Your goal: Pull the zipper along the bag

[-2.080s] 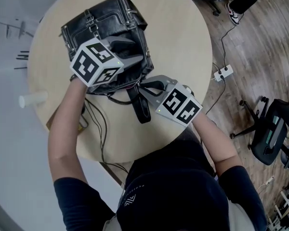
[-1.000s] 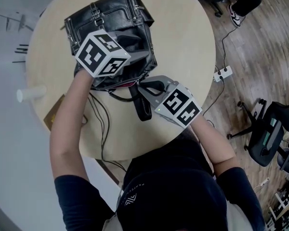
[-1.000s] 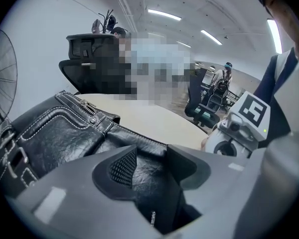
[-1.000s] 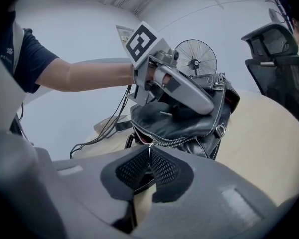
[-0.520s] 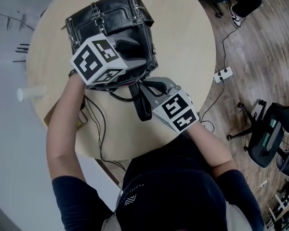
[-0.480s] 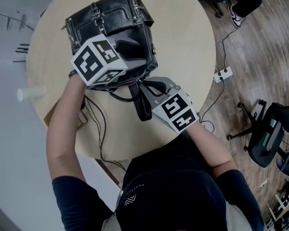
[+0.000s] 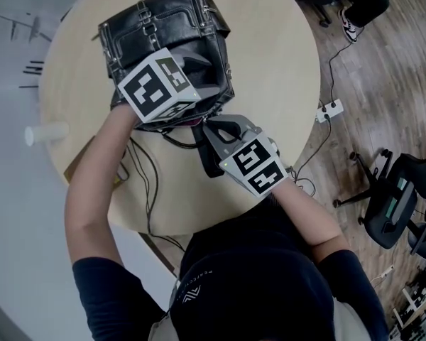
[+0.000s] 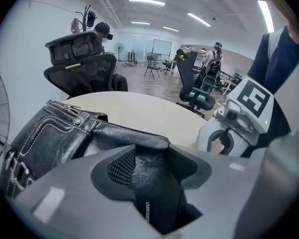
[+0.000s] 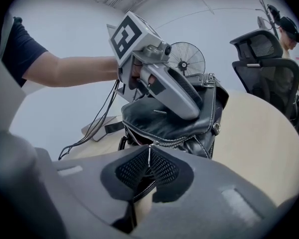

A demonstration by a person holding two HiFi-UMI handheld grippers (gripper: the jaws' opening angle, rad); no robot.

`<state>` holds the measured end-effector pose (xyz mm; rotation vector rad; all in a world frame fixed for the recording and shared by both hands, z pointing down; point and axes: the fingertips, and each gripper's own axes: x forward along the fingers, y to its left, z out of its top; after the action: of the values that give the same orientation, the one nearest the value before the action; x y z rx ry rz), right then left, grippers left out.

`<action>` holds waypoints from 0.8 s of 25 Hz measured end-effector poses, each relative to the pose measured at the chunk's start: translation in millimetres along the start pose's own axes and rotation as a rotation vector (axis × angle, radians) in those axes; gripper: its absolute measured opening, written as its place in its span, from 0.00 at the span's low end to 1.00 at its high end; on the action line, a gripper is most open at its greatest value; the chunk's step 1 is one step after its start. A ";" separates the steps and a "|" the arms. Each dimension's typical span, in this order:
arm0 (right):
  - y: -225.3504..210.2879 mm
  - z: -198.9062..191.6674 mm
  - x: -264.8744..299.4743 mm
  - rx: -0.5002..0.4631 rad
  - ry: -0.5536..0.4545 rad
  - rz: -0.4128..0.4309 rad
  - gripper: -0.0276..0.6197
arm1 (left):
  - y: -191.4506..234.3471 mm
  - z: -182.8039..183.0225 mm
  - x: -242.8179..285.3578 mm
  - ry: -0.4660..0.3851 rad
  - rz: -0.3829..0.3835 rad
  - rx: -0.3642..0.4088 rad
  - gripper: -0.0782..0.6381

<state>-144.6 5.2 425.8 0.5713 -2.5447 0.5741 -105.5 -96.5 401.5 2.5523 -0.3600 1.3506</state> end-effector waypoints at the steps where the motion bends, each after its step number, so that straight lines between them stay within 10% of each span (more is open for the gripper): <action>1: 0.7 0.8 0.8 0.002 -0.002 0.003 0.06 | 0.6 -0.4 1.5 0.003 0.004 -0.001 0.42; 20: 15.0 16.2 3.4 0.007 -0.010 0.058 0.07 | 11.2 -4.4 11.2 -0.040 0.011 -0.110 0.41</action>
<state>-160.2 8.7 410.1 0.5058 -2.5771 0.6015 -106.5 -106.9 414.2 2.4937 -0.4432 1.2492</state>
